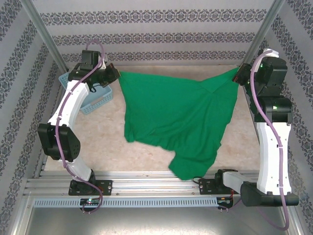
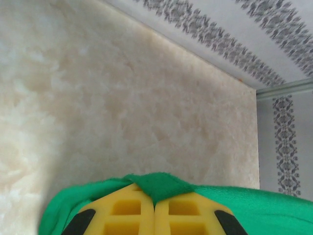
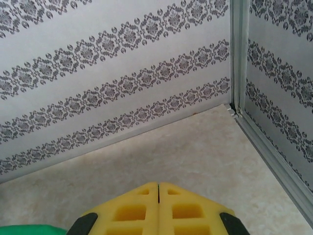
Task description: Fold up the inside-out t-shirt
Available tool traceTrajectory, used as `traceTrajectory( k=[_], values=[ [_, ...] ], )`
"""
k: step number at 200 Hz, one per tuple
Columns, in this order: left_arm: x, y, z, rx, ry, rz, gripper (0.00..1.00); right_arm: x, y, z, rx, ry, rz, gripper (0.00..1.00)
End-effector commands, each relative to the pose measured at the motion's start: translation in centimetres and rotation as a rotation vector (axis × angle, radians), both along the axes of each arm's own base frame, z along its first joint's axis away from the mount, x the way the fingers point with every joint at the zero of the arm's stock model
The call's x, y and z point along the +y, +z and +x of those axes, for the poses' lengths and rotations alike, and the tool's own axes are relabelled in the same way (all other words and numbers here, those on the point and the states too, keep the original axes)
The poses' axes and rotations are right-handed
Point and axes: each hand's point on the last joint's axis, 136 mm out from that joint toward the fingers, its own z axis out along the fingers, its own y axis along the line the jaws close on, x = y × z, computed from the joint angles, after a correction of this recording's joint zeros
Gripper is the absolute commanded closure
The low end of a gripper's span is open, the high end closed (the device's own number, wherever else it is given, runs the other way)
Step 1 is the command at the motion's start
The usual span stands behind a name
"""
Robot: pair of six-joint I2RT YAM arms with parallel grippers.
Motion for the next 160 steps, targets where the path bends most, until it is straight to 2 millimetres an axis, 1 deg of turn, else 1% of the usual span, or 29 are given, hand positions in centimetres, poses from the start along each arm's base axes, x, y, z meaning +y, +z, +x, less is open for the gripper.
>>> traceTrajectory(
  k=[1,13,17,20,30,39,45,61,74,86,92,98,102,104,110,112,113,114,119,120,122,124,126,128,130,132,141,158,160],
  values=[
    [1.6,7.5,1.5,-0.184,0.049,0.059,1.0,-0.9,7.1,-0.1,-0.203,-0.043,-0.023,1.0],
    [2.6,11.7,2.5,-0.258,0.079,0.085,1.0,-1.1,10.0,0.2,-0.255,-0.049,-0.026,1.0],
    [2.8,13.2,2.8,-0.283,0.086,0.088,1.0,-1.0,11.6,0.1,-0.289,-0.045,-0.027,1.0],
    [2.9,14.5,3.0,-0.311,0.088,0.089,1.0,-1.0,12.1,0.3,-0.298,-0.042,-0.027,1.0],
    [3.6,18.2,3.4,-0.39,0.105,0.089,1.0,-0.9,15.3,0.2,-0.371,-0.035,-0.033,1.0],
    [4.3,21.5,3.6,-0.481,0.129,0.071,1.0,-1.0,17.2,0.5,-0.412,-0.039,-0.043,1.0],
    [4.8,23.2,3.7,-0.534,0.137,0.044,1.0,-1.0,18.3,0.6,-0.436,-0.041,-0.051,1.0],
    [6.2,26.2,3.7,-0.629,0.131,-0.054,1.0,-0.7,19.8,1.1,-0.468,-0.019,-0.069,1.0],
    [6.4,26.7,3.3,-0.646,0.1,-0.08,1.0,0.0,19.8,1.2,-0.466,0.02,-0.066,1.0],
    [5.6,25.3,2.9,-0.605,0.055,-0.064,1.0,0.8,18.5,1.4,-0.44,0.067,-0.048,1.0],
    [5.1,24.3,2.6,-0.576,0.032,-0.059,1.0,1.2,17.4,1.5,-0.42,0.092,-0.033,1.0],
    [4.6,22.4,2.6,-0.524,0.011,-0.058,1.0,1.5,15.7,1.8,-0.395,0.11,-0.014,1.0],
    [4.3,21.2,2.5,-0.494,0.002,-0.058,1.0,1.8,15.2,1.6,-0.392,0.123,-0.002,1.0],
    [4.2,20.6,2.3,-0.478,-0.003,-0.058,1.0,1.9,14.0,2.0,-0.368,0.128,0.01,1.0],
    [3.7,18.7,2.0,-0.449,-0.015,-0.063,1.0,2.3,12.3,1.8,-0.346,0.149,0.038,1.0],
    [3.6,17.9,1.8,-0.437,-0.018,-0.066,1.0,2.5,11.4,1.9,-0.33,0.158,0.049,1.0],
    [3.6,18.2,1.6,-0.449,-0.017,-0.068,1.0,2.6,11.0,1.9,-0.324,0.163,0.054,1.0],
    [3.6,17.5,1.6,-0.439,-0.017,-0.07,1.0,2.7,10.6,1.9,-0.318,0.167,0.06,1.0],
    [3.4,16.1,0.9,-0.434,-0.017,-0.086,1.0,3.1,8.7,1.9,-0.288,0.186,0.086,1.0],
    [3.3,16.0,0.8,-0.436,-0.016,-0.089,1.0,3.2,8.7,1.7,-0.292,0.191,0.088,1.0],
    [3.3,15.0,0.7,-0.431,-0.013,-0.096,1.0,3.4,7.5,1.8,-0.271,0.2,0.101,1.0],
    [3.3,14.7,0.3,-0.436,-0.011,-0.103,1.0,3.5,6.6,1.9,-0.253,0.205,0.114,1.0],
    [3.3,13.8,0.1,-0.43,-0.007,-0.112,1.0,3.7,6.1,1.7,-0.248,0.212,0.122,1.0],
    [3.2,13.5,-0.4,-0.435,-0.005,-0.117,1.0,3.8,5.0,1.7,-0.225,0.214,0.135,1.0],
    [3.3,12.6,-0.5,-0.426,0.0,-0.122,1.0,4.0,4.4,1.5,-0.214,0.22,0.146,1.0],
    [3.2,12.2,-1.0,-0.427,0.002,-0.128,1.0,4.0,3.2,1.5,-0.191,0.222,0.156,1.0],
    [3.0,8.8,-2.5,-0.385,0.013,-0.16,1.0,4.6,-1.1,1.1,-0.103,0.235,0.208,1.0],
    [1.2,2.5,-5.5,-0.284,-0.016,-0.206,1.0,5.6,-8.4,-0.5,0.054,0.258,0.291,1.0],
    [0.9,1.9,-5.9,-0.273,-0.022,-0.208,1.0,5.7,-8.6,-0.7,0.059,0.26,0.295,1.0]
  ],
)
